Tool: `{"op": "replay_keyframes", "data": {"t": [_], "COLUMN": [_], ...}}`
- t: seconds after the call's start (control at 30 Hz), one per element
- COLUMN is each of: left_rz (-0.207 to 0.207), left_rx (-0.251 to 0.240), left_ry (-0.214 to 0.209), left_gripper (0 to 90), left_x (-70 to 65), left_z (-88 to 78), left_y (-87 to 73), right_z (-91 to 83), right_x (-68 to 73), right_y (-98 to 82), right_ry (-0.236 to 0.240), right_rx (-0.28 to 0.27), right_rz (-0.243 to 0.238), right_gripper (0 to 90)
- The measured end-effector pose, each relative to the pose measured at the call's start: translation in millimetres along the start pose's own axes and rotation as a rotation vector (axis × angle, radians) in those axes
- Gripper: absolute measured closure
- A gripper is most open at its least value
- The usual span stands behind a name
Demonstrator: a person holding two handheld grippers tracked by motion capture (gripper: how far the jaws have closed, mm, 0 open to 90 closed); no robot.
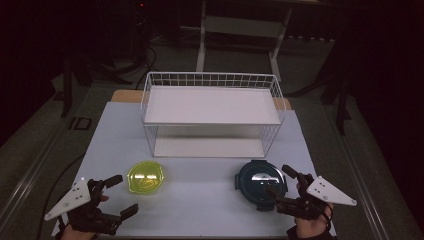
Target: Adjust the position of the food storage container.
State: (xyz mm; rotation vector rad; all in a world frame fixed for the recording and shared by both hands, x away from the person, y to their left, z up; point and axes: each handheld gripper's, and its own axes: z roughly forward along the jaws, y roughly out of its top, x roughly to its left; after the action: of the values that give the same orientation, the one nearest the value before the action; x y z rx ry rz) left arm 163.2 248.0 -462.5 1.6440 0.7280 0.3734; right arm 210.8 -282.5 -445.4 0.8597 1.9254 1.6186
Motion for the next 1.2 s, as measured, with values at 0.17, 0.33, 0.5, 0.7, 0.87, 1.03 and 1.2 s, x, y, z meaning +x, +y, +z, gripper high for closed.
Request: {"op": "replay_keyframes", "data": {"t": [0.17,0.33,0.5,0.7,0.87,1.03,1.2], "left_rz": [0.008,0.005,-0.011,-0.003,0.002,0.003,0.0], "left_rx": [-0.009,-0.019,-0.019,-0.012,-0.005,-0.006,-0.015], "left_ry": [-0.012,-0.032,-0.028,-0.029,-0.032,-0.03,-0.03], "left_gripper": [0.0,0.0,0.0,0.0,0.0,0.0,0.0], "left_x": [-4.5,-9.3,-9.1,-11.3,-11.9,-12.1,-11.8], "left_z": [-1.6,-1.2,2.5,7.0,9.8,10.6,11.1], "left_y": [5.6,10.6,8.4,7.6,7.2,6.6,6.2], "right_z": [-2.9,-2.6,0.2,5.0,14.2,18.3,20.9], "right_x": [2.2,3.8,-2.9,-17.9,-26.6,-41.2,-57.6], "right_y": [3.7,6.4,7.7,9.6,5.7,1.3,-5.2], "right_ry": [0.007,0.015,0.03,-0.008,-0.076,-0.104,-0.121], "right_rx": [-0.017,-0.01,0.006,0.029,0.098,0.153,0.224], "right_rz": [-0.004,-0.004,0.01,0.048,0.073,0.084,0.076], "right_gripper": [14.8,14.3,12.1,10.0,13.0,32.3,61.2]}}
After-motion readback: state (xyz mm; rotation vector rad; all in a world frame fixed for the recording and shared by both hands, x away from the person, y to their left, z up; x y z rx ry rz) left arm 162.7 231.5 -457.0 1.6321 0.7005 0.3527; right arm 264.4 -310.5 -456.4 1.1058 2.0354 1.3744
